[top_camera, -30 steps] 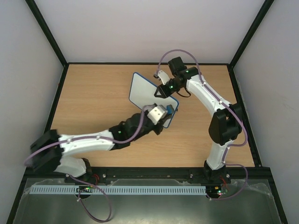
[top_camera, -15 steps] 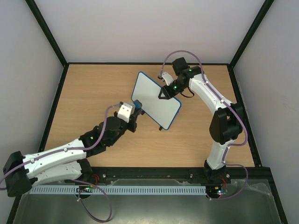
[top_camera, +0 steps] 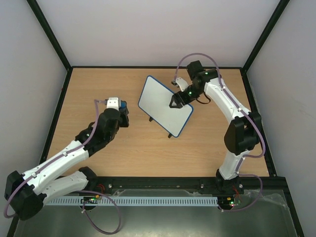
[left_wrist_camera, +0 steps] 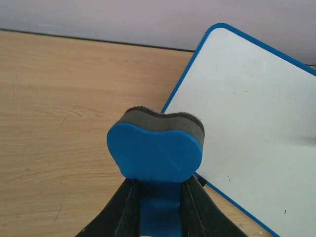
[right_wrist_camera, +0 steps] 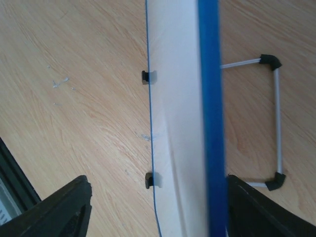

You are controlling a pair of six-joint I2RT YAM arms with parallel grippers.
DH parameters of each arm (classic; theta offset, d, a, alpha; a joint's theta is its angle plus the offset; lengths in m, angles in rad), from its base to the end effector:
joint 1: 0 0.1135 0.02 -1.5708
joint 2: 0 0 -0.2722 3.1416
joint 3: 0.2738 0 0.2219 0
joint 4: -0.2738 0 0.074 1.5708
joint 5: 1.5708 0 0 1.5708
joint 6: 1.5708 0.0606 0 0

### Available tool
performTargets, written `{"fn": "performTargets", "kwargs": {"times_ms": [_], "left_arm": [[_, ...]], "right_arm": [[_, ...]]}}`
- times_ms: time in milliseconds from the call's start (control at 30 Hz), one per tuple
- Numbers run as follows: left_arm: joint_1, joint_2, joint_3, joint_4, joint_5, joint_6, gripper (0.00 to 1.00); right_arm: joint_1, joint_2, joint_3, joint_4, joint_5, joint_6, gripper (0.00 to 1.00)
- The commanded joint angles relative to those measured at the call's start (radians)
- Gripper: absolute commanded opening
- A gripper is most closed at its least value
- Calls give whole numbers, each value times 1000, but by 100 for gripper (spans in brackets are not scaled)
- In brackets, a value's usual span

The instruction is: Erase the whiteboard

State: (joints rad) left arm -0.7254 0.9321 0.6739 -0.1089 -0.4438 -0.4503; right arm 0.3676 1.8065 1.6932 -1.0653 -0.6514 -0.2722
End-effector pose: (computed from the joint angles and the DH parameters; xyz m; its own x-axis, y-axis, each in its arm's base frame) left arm 0.1667 -0.1131 0.2893 -0.3720 -0.1954 -0.9074 0.1526 0.9514 -0.2675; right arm 0.3128 0.1598 0.3007 -0.6956 -0.4970 -0.5188 -0.7154 0.5453 0.4369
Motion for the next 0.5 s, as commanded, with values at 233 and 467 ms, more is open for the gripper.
{"fn": "performTargets", "kwargs": {"times_ms": [233, 467], "left_arm": [[138, 185, 277, -442, 270, -122, 3], [144, 334, 400, -611, 376, -113, 7]], "right_arm": [[-90, -93, 100, -129, -3, -109, 77], [-252, -190, -13, -113, -103, -157, 78]]}}
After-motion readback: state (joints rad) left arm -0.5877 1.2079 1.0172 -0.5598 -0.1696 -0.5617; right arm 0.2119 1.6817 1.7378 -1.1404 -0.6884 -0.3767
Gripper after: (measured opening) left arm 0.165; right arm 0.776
